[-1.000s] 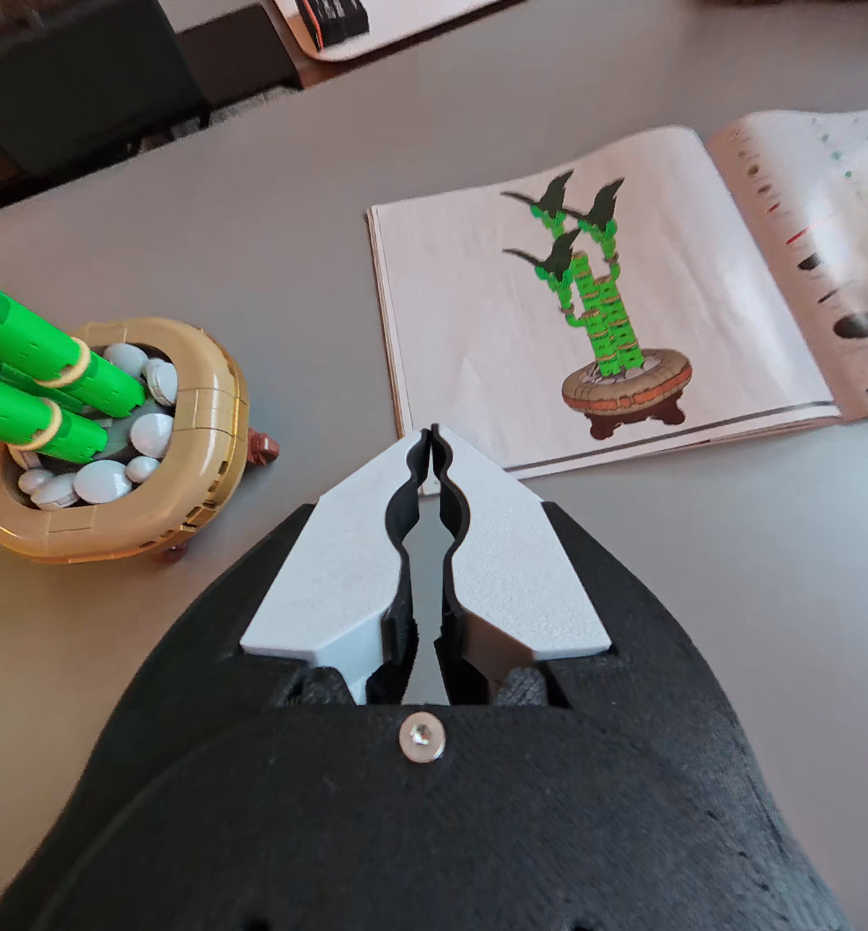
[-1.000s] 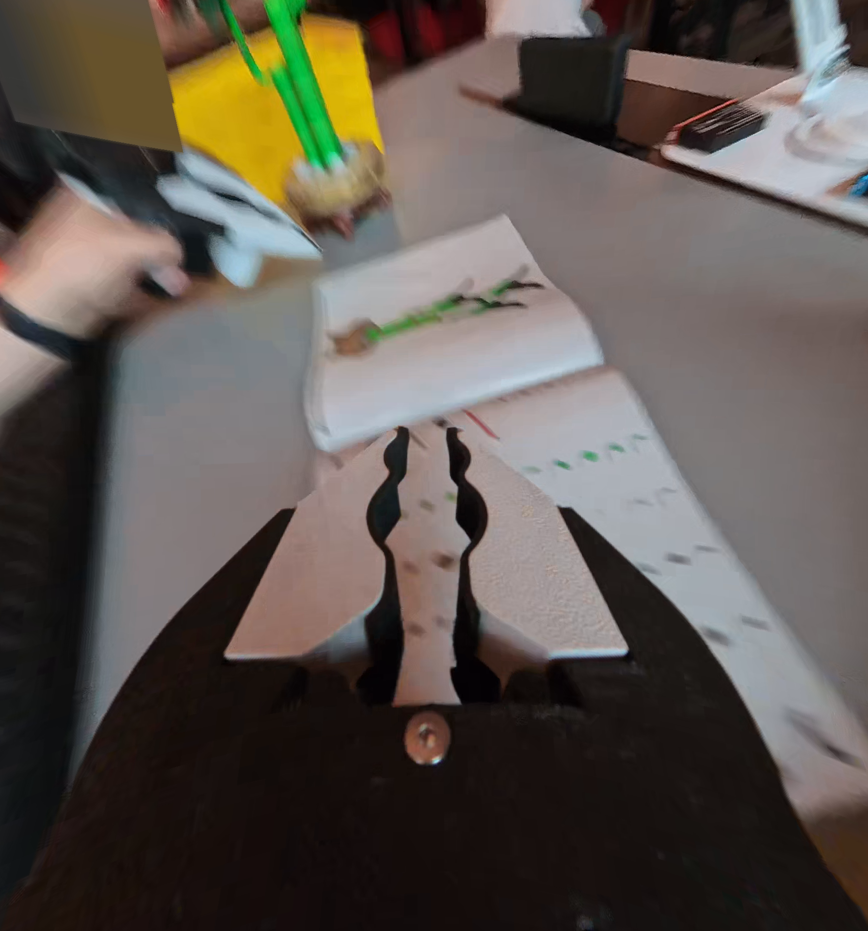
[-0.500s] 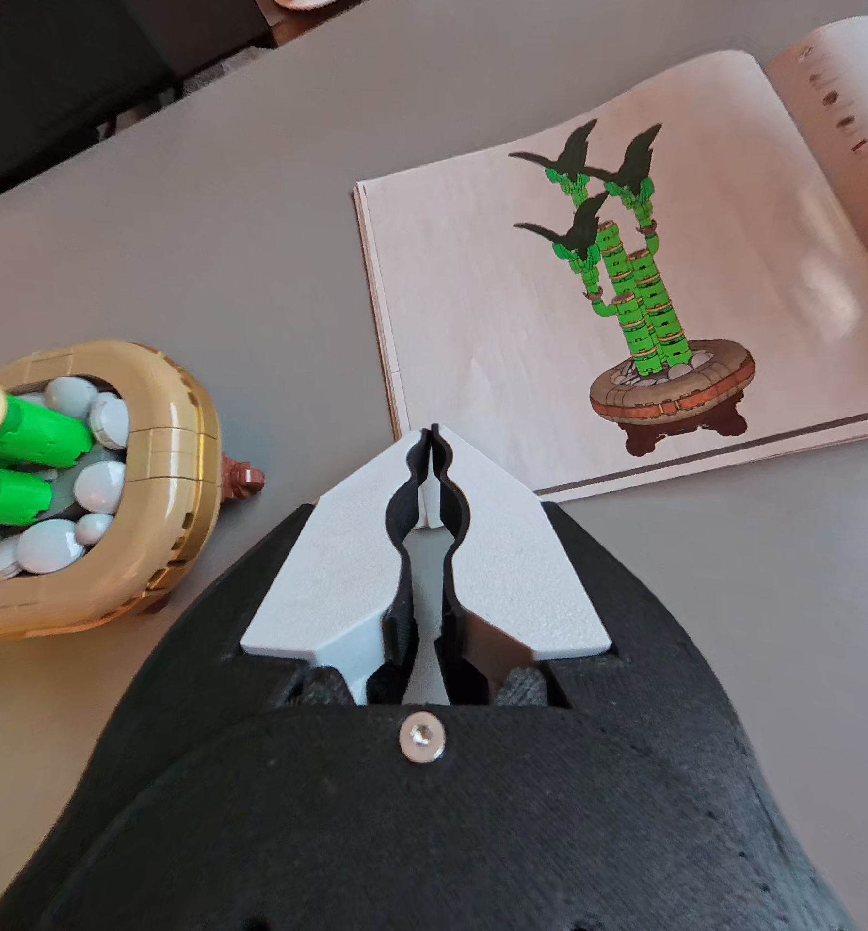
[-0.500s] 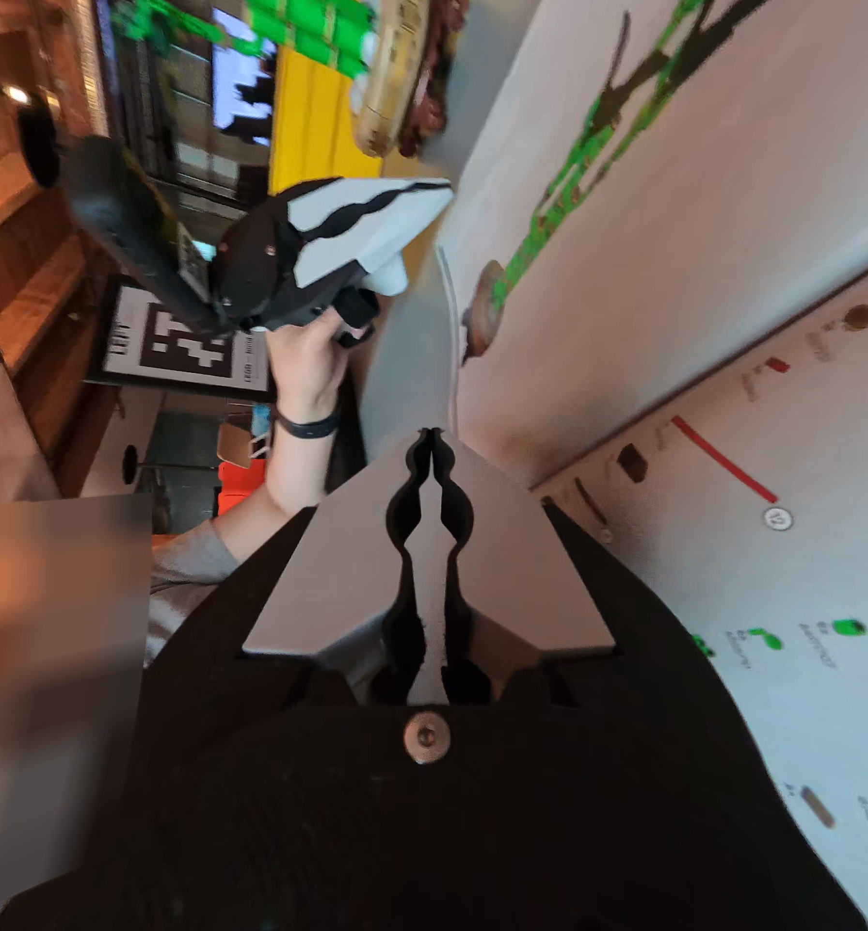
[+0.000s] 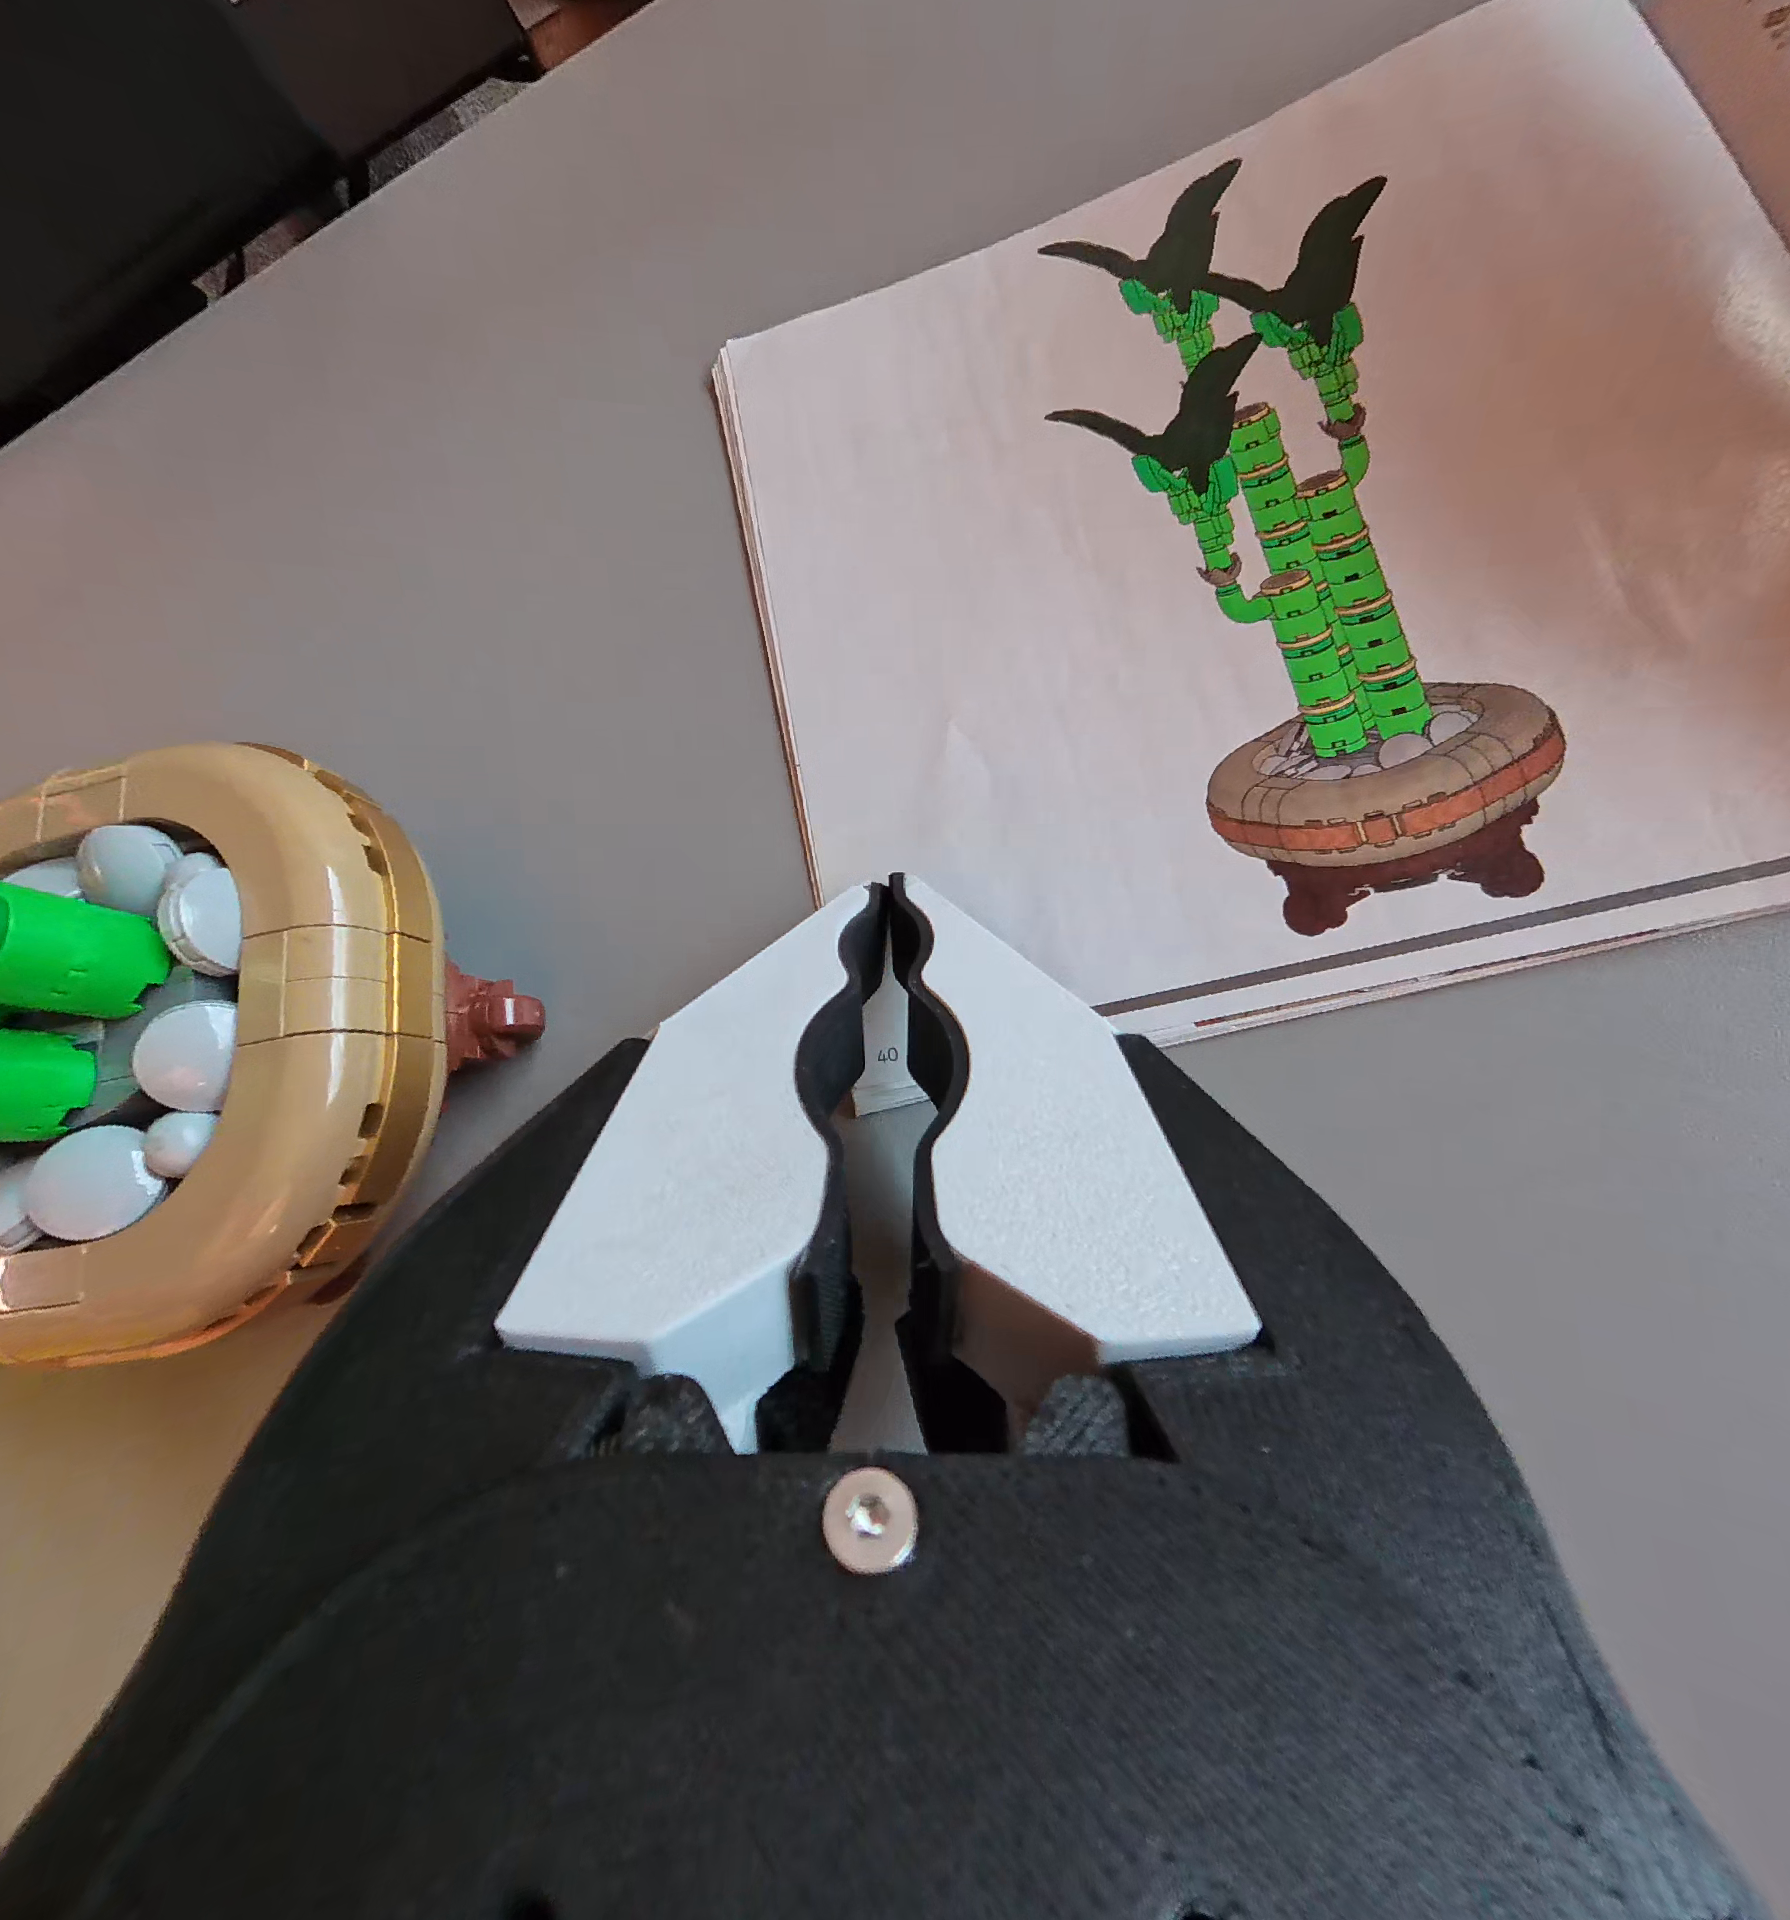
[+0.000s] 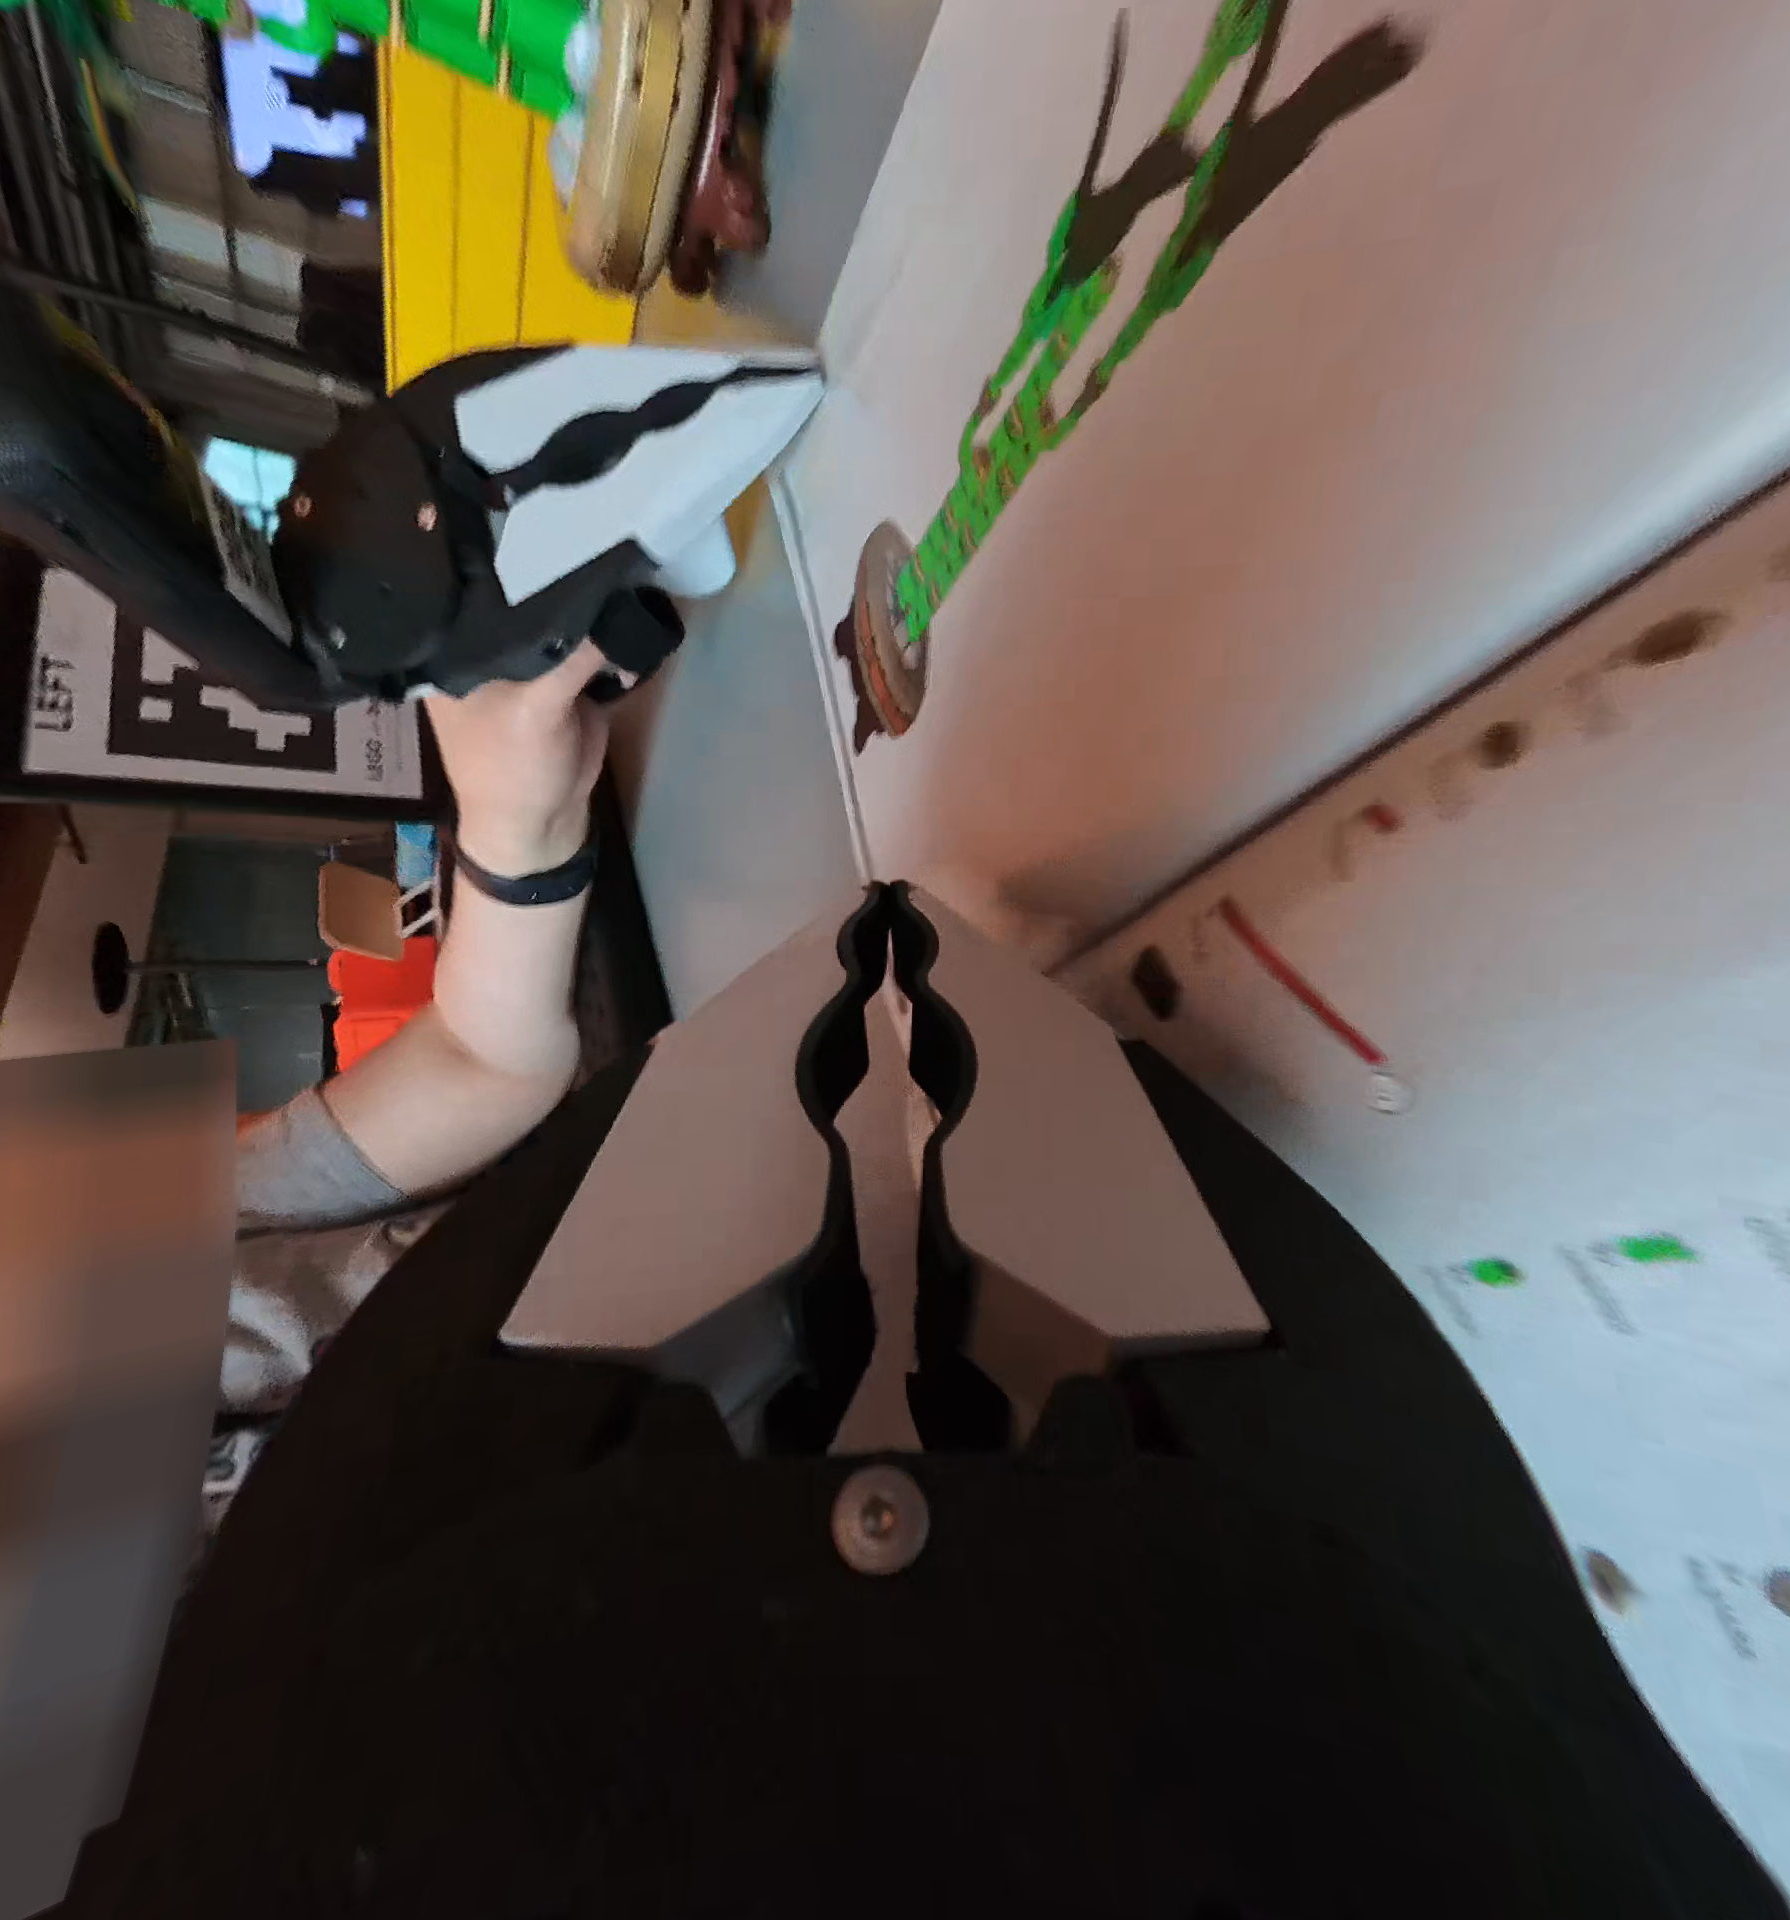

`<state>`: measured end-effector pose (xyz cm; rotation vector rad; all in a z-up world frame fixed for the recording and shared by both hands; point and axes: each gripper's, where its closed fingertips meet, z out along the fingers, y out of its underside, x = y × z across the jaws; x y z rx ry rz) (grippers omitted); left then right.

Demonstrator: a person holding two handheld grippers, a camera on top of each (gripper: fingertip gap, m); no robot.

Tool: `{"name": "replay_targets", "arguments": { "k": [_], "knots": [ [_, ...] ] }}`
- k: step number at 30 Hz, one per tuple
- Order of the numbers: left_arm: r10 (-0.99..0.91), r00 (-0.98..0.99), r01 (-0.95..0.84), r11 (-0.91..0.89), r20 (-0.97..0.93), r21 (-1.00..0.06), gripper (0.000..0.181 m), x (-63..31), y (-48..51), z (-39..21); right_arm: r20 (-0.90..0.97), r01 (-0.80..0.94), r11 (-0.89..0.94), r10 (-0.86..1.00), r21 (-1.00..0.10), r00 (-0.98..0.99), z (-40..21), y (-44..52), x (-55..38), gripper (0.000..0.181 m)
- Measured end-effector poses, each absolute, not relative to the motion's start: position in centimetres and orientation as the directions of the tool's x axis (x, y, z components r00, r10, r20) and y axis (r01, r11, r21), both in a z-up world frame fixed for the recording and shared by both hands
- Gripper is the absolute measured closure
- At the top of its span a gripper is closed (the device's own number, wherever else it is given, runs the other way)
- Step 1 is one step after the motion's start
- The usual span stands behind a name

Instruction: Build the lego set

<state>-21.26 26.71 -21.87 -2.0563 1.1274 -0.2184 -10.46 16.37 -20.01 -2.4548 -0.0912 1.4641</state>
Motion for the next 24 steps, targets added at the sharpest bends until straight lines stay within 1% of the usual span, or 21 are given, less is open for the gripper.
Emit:
{"name": "replay_targets", "arguments": {
  "k": [3,6,12,13,15,18,20,22,24],
  "knots": [
    [-0.778,0.596,-0.649,-0.321,-0.198,-0.69,0.181,-21.4,26.6,-21.9,-0.793,-0.076,-0.957,0.186,-0.28,0.581,-21.7,17.0,-8.5,0.181],
    [-0.777,0.601,-0.645,-0.332,-0.187,-0.689,0.181,-21.5,26.6,-21.9,-0.826,-0.094,-0.963,0.163,-0.252,0.54,-21.7,17.0,-8.6,0.181],
    [-0.777,0.61,-0.623,-0.35,-0.154,-0.7,0.181,-21.6,26.5,-21.9,-0.763,-0.013,-0.961,0.211,-0.276,0.611,-21.5,17.2,-8.3,0.181],
    [-0.778,0.61,-0.623,-0.351,-0.153,-0.699,0.181,-21.6,26.4,-21.9,-0.771,-0.035,-0.954,0.217,-0.296,0.598,-20.8,17.8,-8.1,0.181],
    [-0.777,0.609,-0.626,-0.35,-0.157,-0.697,0.181,-21.7,26.4,-21.9,-0.796,-0.154,-0.932,0.185,-0.328,0.576,-19.3,20.0,-6.9,0.181],
    [-0.777,0.607,-0.633,-0.345,-0.167,-0.694,0.181,-21.7,26.4,-21.9,-0.78,-0.296,-0.875,0.135,-0.384,0.611,-18.5,23.0,-4.1,0.181],
    [-0.777,0.606,-0.634,-0.345,-0.168,-0.692,0.181,-21.7,26.3,-21.9,-0.787,-0.357,-0.852,0.099,-0.384,0.609,-18.6,24.2,-3.2,0.181],
    [-0.778,0.607,-0.632,-0.349,-0.163,-0.692,0.181,-21.8,26.3,-21.9,-0.812,-0.415,-0.837,0.058,-0.356,0.581,-18.9,24.9,-2.8,0.181],
    [-0.778,0.609,-0.629,-0.355,-0.156,-0.692,0.181,-21.8,26.3,-21.9,-0.8,-0.431,-0.835,0.019,-0.342,0.599,-19.7,25.4,-2.3,0.181]
  ]
}}
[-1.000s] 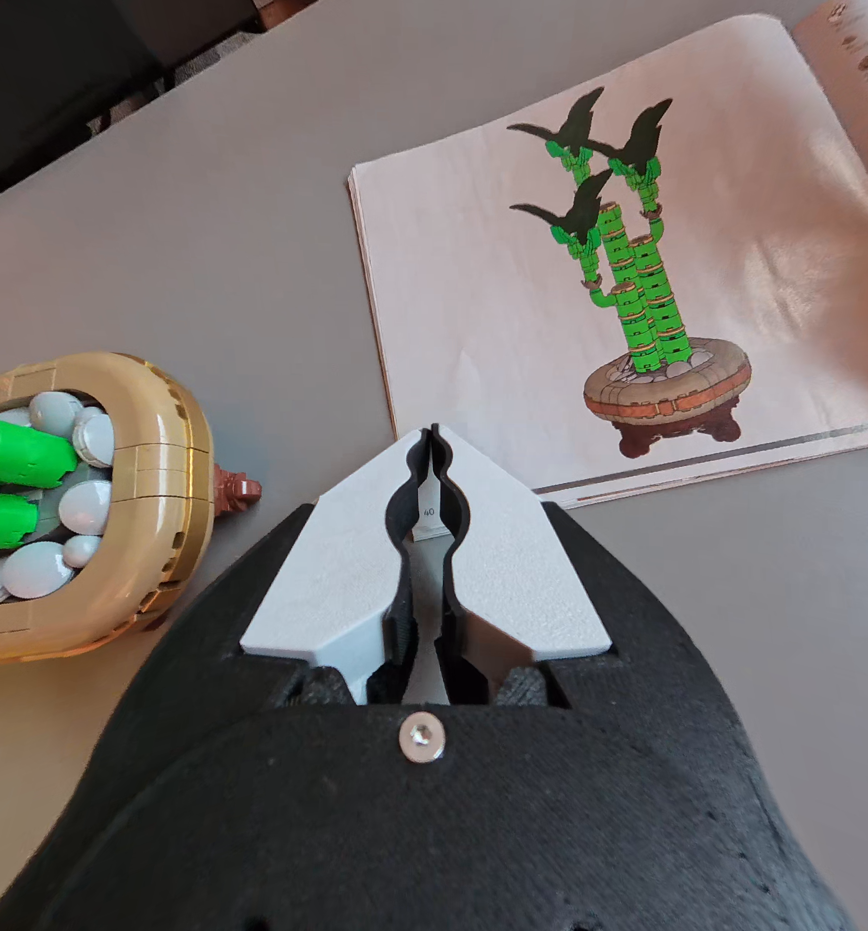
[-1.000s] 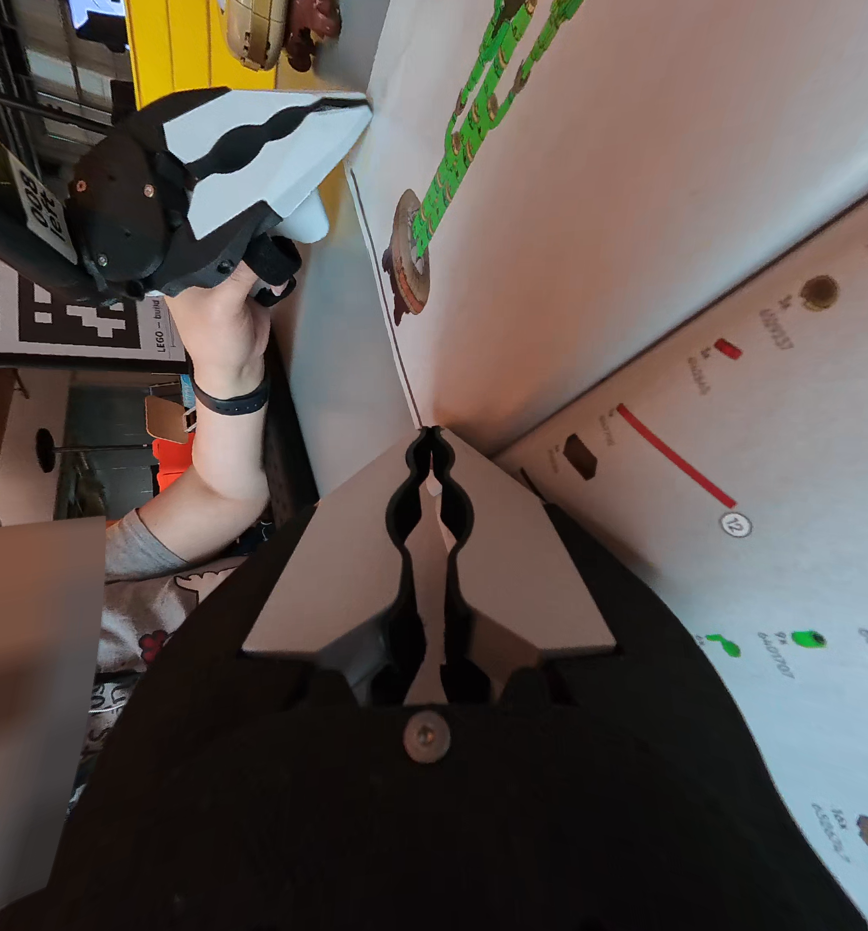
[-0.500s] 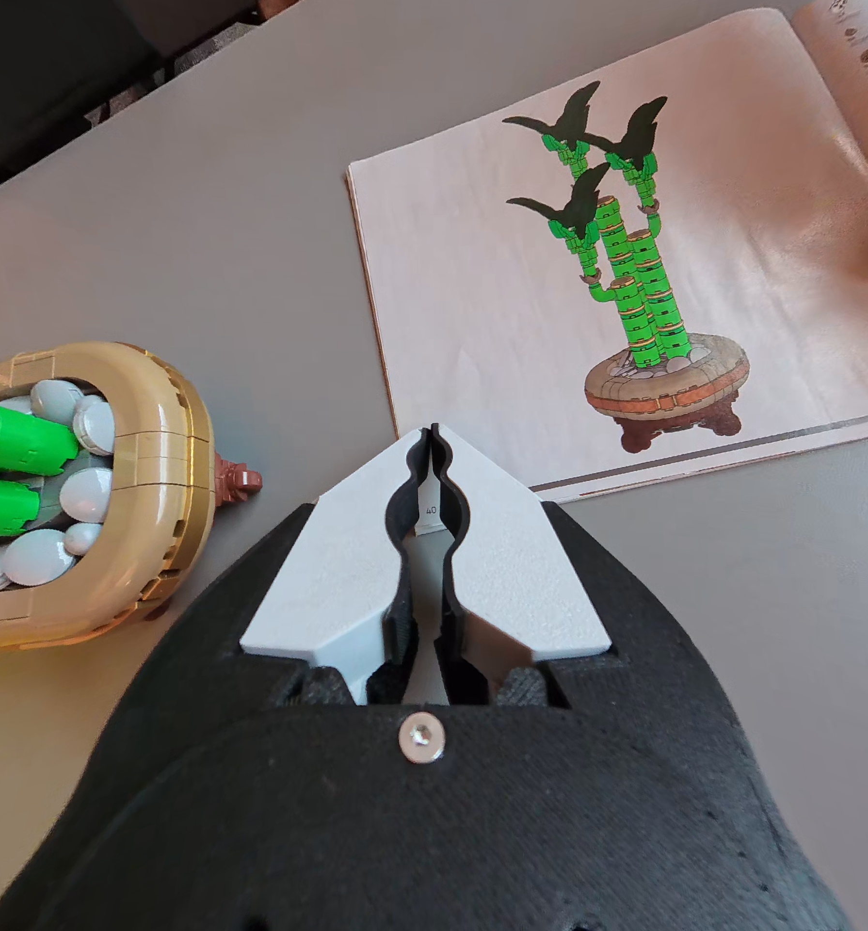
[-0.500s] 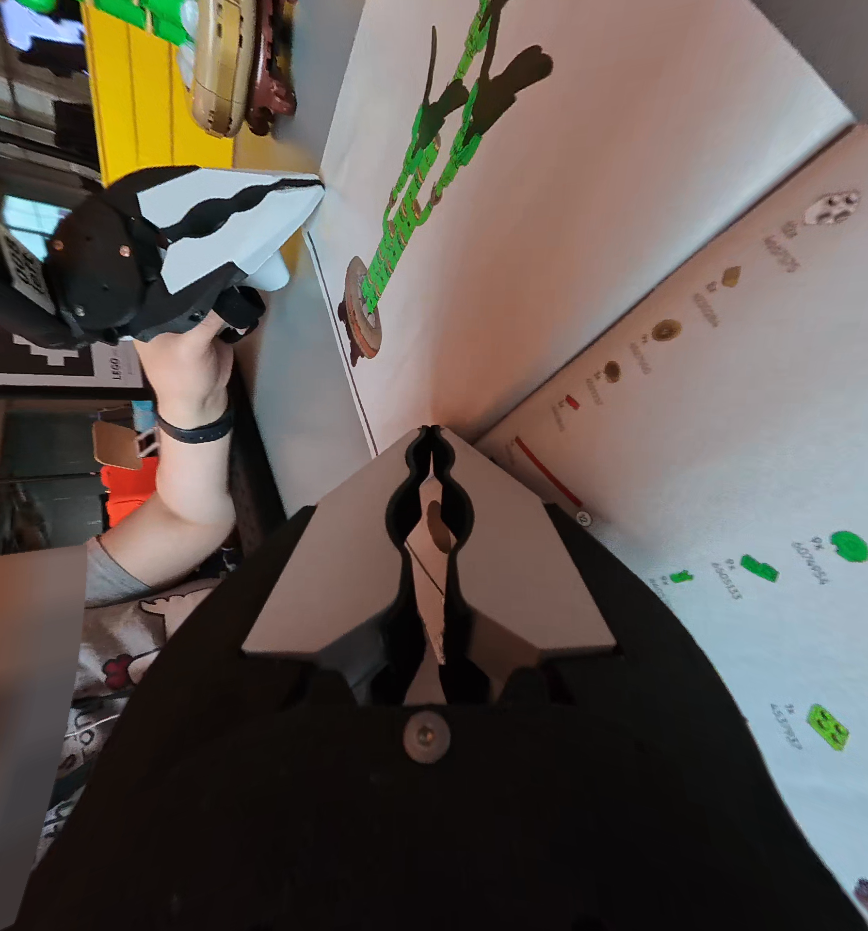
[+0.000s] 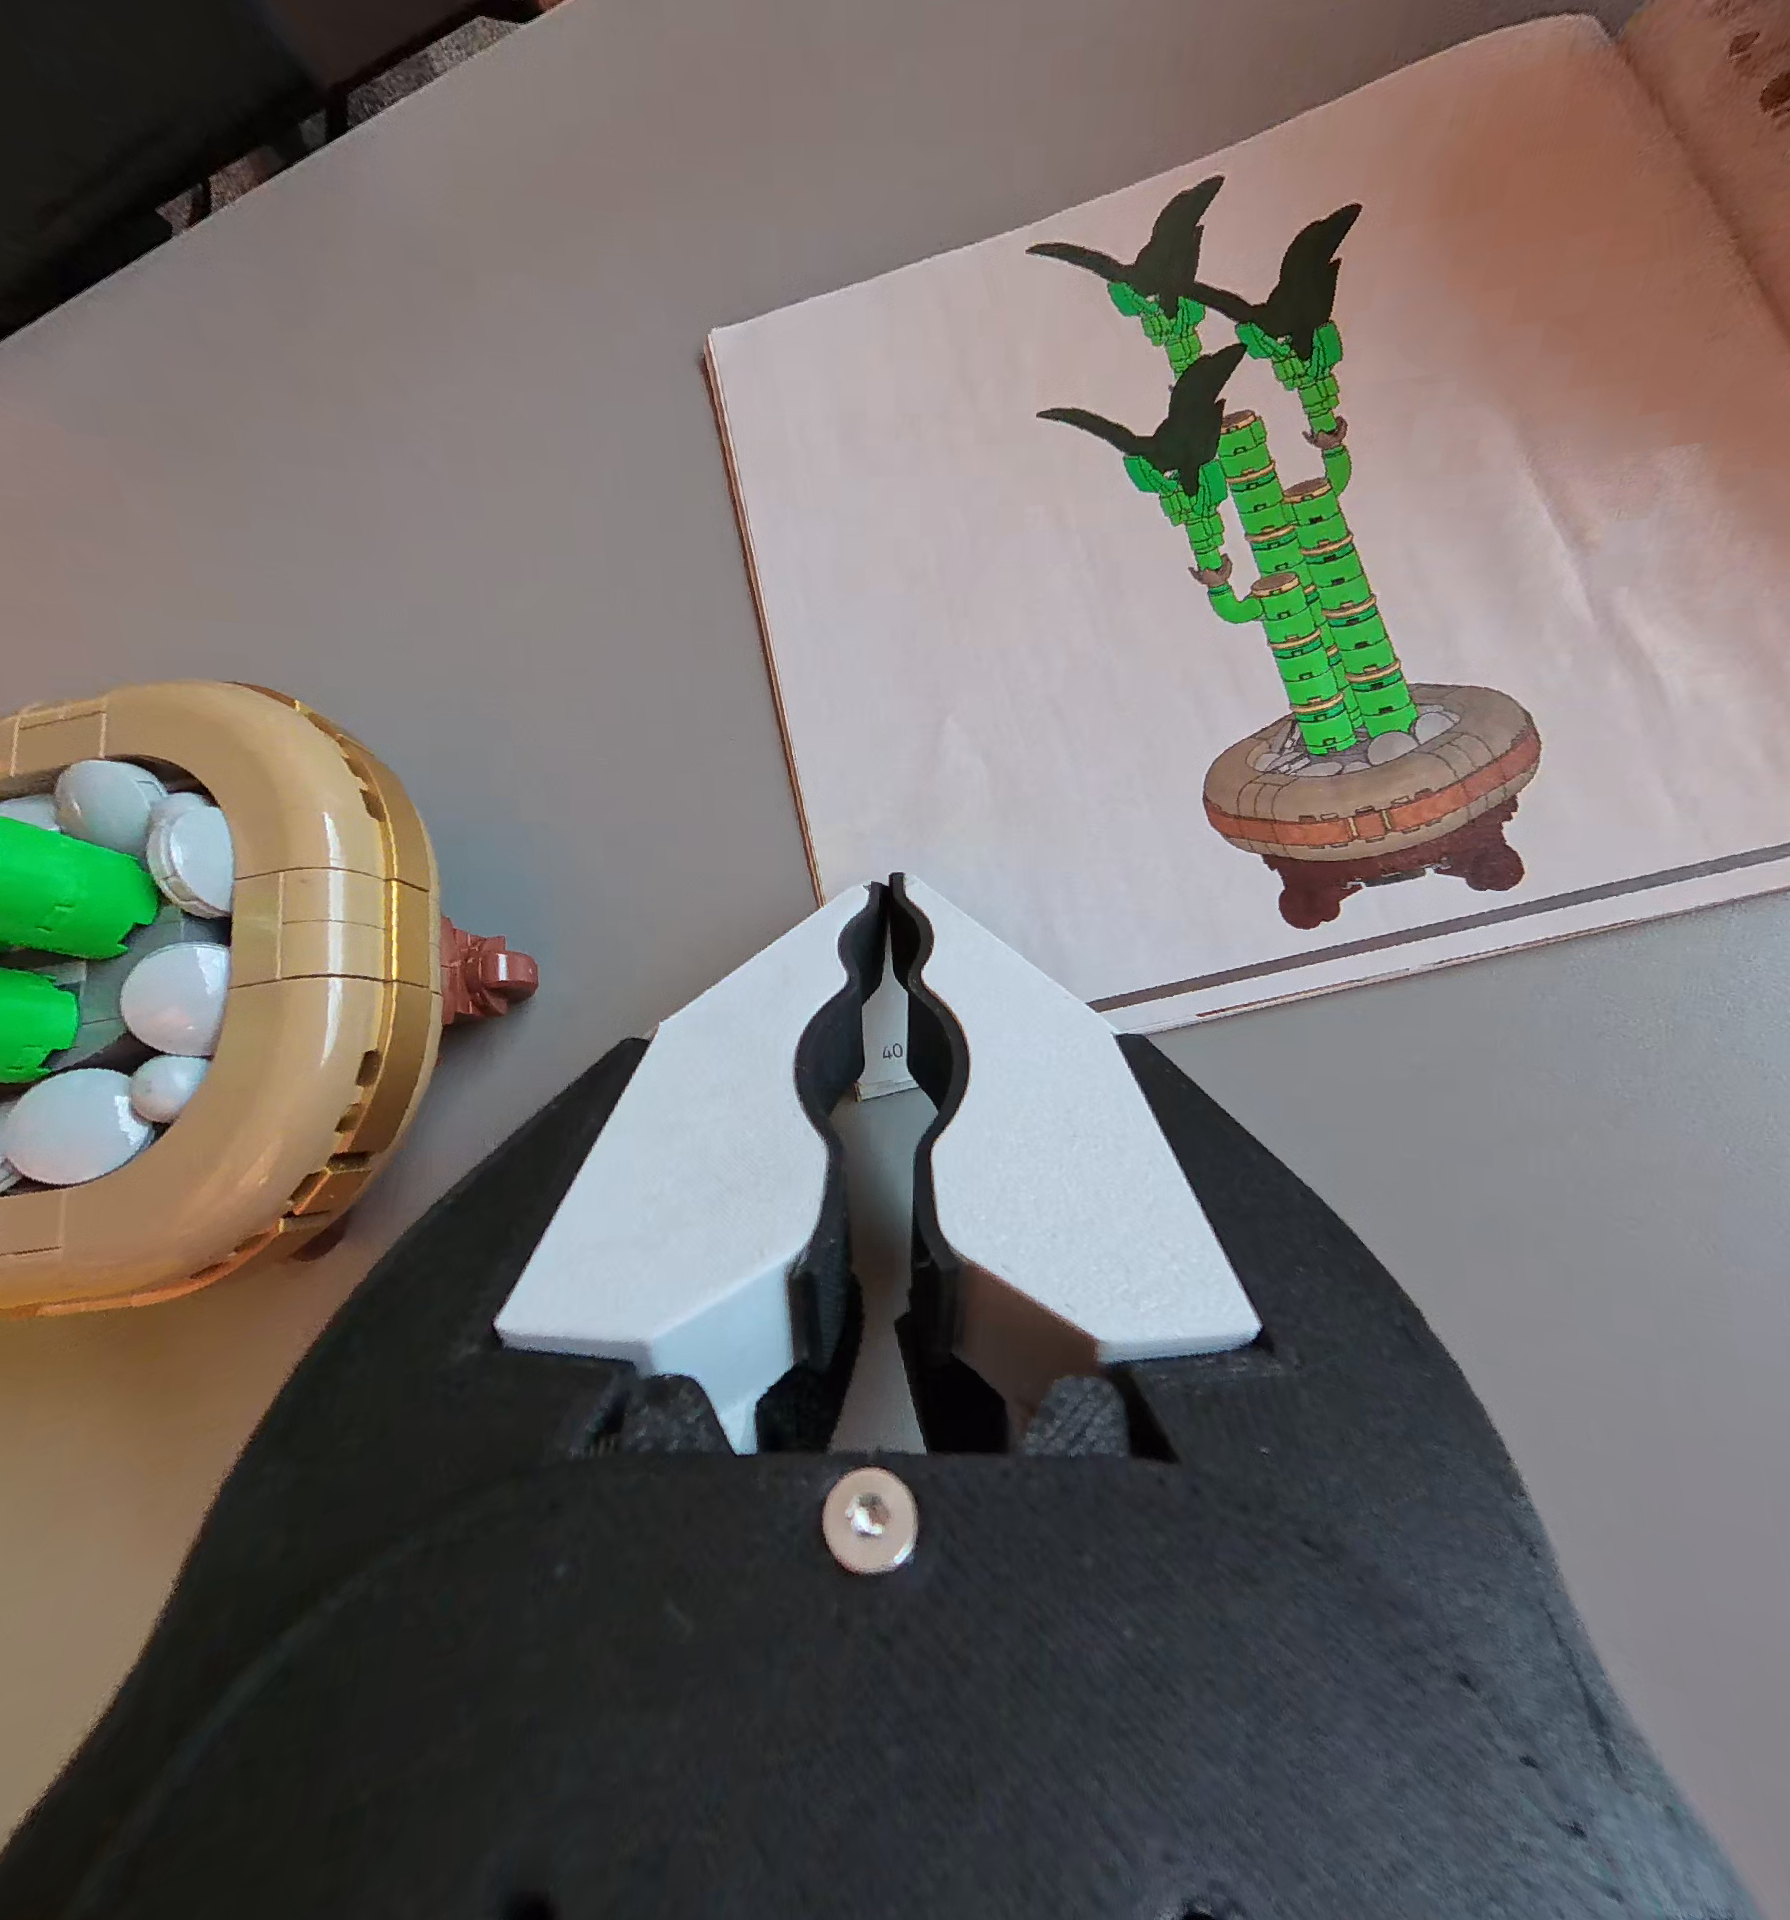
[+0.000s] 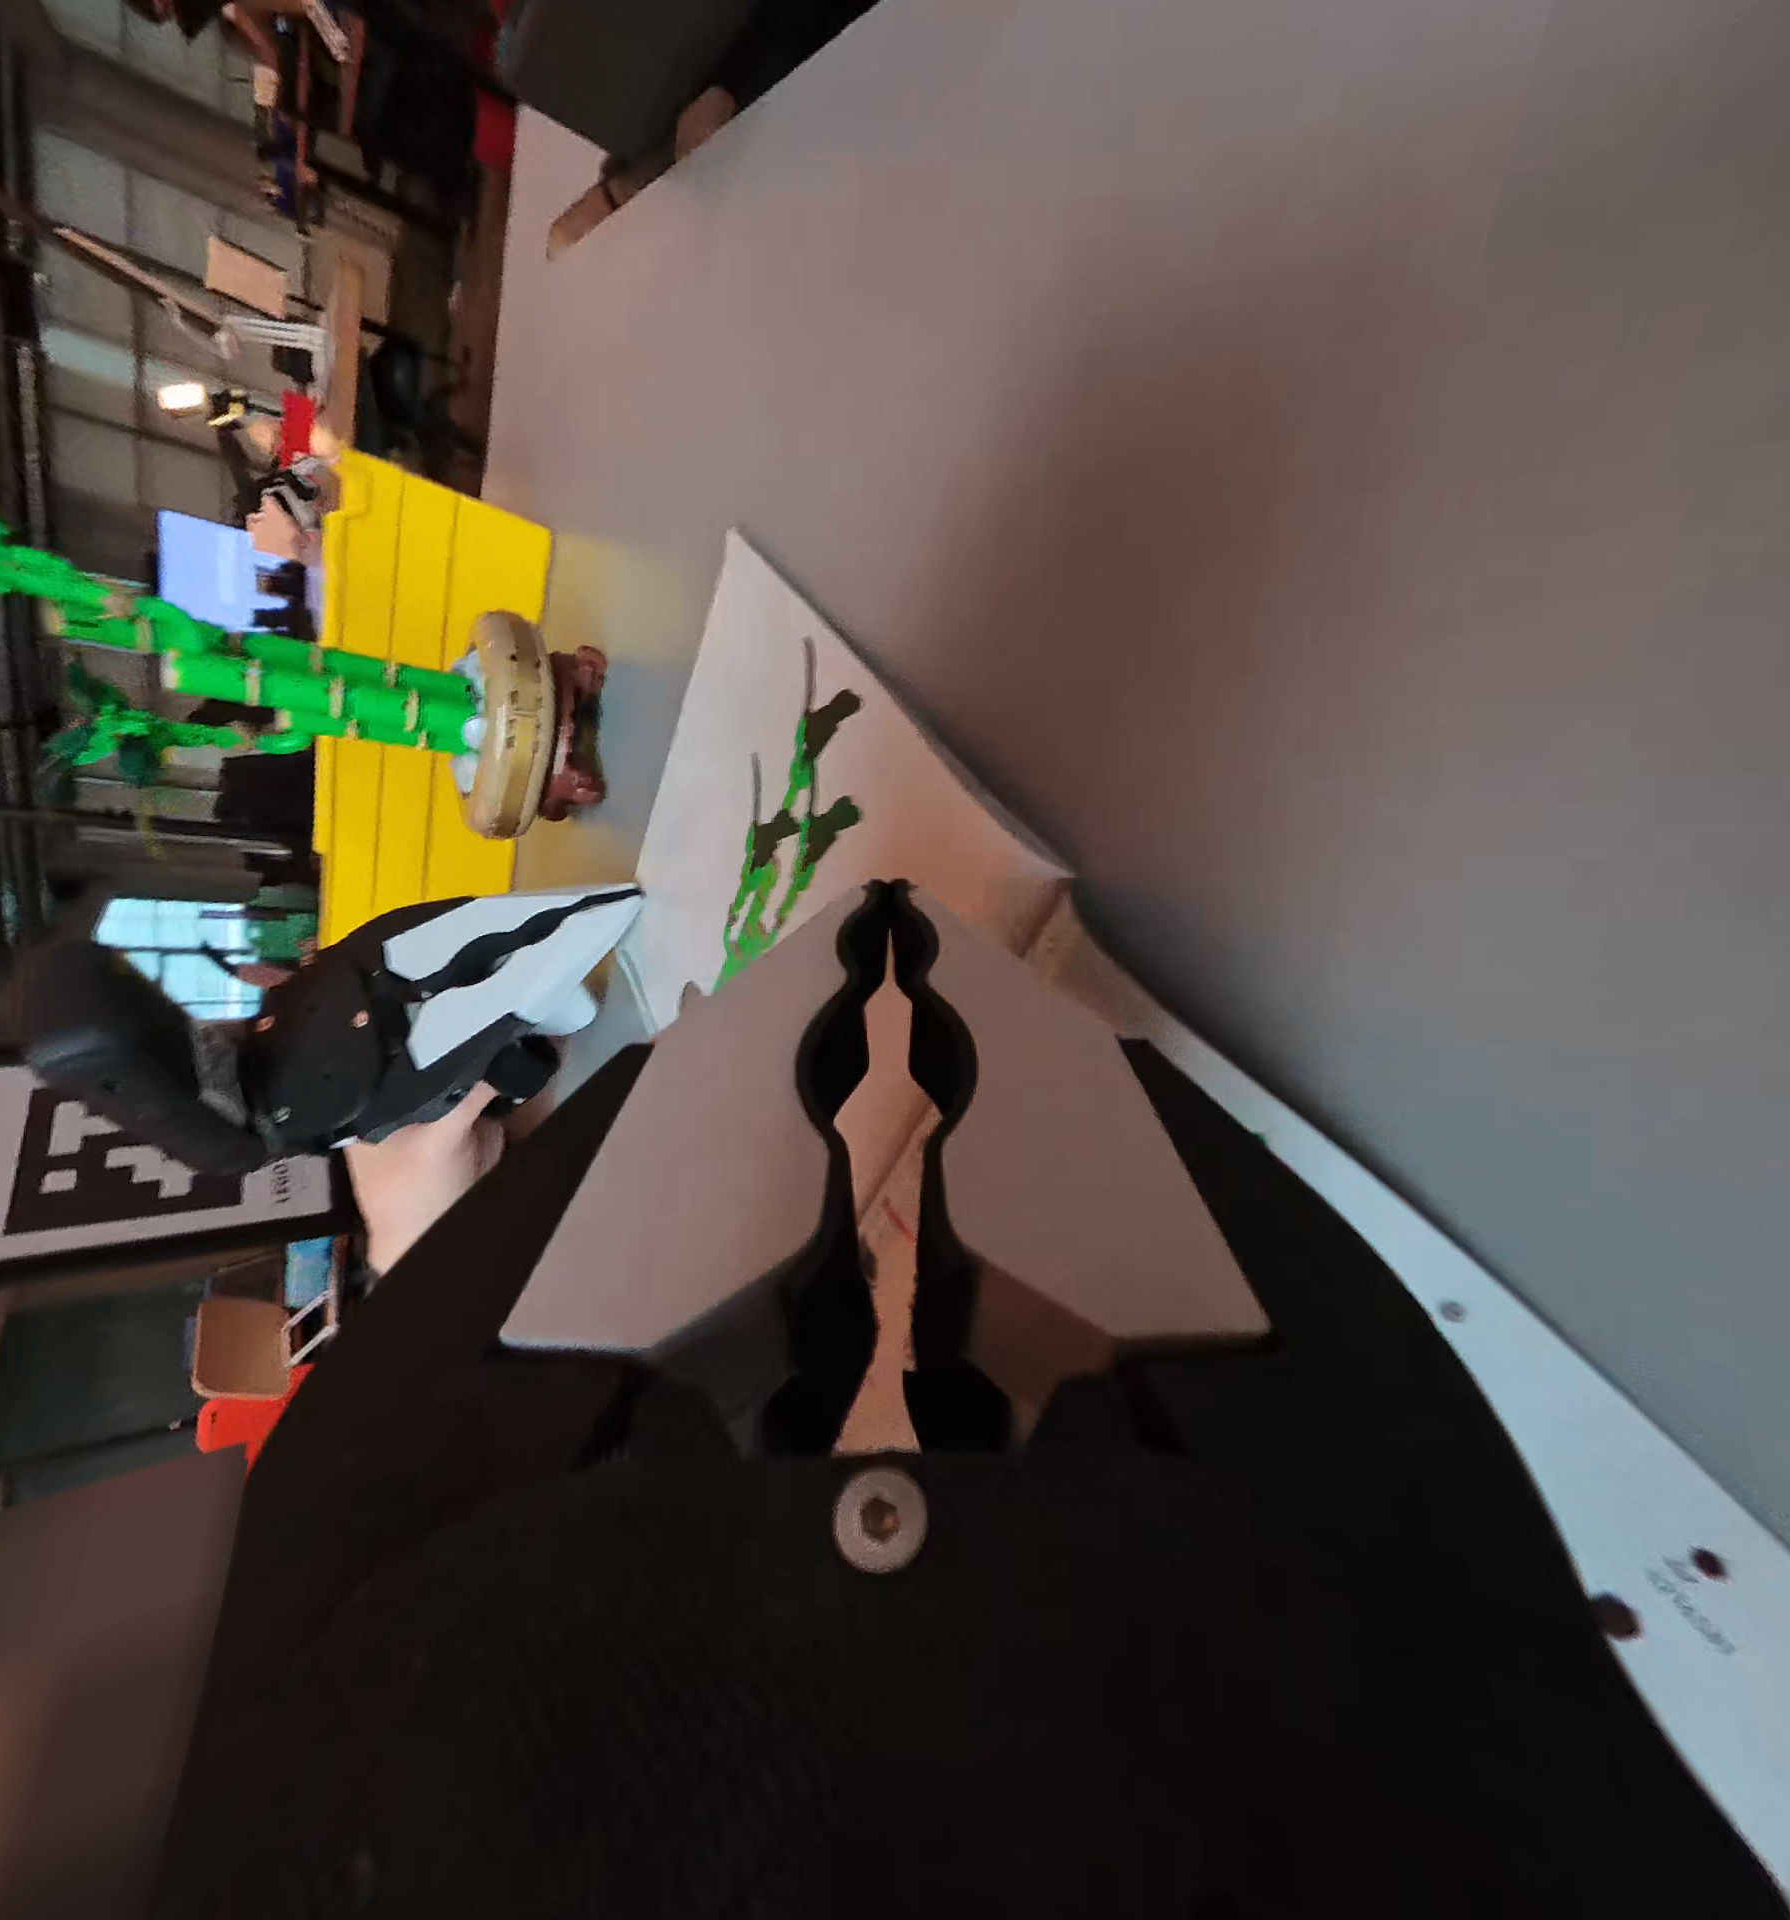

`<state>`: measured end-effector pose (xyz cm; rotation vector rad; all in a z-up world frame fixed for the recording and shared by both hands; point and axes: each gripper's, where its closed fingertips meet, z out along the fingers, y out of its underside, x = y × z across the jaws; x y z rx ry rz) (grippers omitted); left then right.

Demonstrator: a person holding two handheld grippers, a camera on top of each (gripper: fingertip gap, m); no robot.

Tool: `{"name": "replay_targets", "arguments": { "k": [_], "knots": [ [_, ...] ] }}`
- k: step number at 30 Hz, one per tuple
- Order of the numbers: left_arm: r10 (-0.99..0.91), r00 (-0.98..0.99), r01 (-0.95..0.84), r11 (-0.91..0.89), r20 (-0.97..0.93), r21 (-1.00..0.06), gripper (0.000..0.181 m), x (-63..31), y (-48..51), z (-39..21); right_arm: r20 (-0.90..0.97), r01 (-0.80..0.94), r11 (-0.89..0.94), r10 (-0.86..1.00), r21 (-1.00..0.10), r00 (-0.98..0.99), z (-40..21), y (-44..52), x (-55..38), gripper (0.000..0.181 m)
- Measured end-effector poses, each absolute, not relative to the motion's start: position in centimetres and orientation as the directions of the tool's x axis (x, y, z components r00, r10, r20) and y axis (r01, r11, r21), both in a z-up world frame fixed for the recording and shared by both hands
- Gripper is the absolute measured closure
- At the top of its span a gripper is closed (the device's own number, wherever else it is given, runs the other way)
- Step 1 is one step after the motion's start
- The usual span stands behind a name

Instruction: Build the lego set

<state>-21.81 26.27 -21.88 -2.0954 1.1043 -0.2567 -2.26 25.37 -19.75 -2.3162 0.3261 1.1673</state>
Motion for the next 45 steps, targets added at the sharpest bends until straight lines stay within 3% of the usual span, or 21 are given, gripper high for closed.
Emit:
{"name": "replay_targets", "arguments": {
  "k": [13,25,45],
  "knots": [
    [-0.78,0.606,-0.636,-0.355,-0.157,-0.685,0.181,-21.8,26.2,-21.9,-0.785,-0.436,-0.845,-0.032,-0.309,0.619,-21.8,26.2,-2.1,0.181],
    [-0.779,0.607,-0.635,-0.356,-0.157,-0.686,0.181,-21.9,26.1,-21.9,-0.782,-0.422,-0.819,0.049,-0.388,0.622,-19.7,24.5,-2.8,0.181],
    [-0.784,0.601,-0.639,-0.359,-0.152,-0.68,0.181,-21.9,25.9,-21.9,-0.793,-0.475,-0.81,-0.019,-0.345,0.609,-21.6,25.6,-1.7,0.181]
  ]
}}
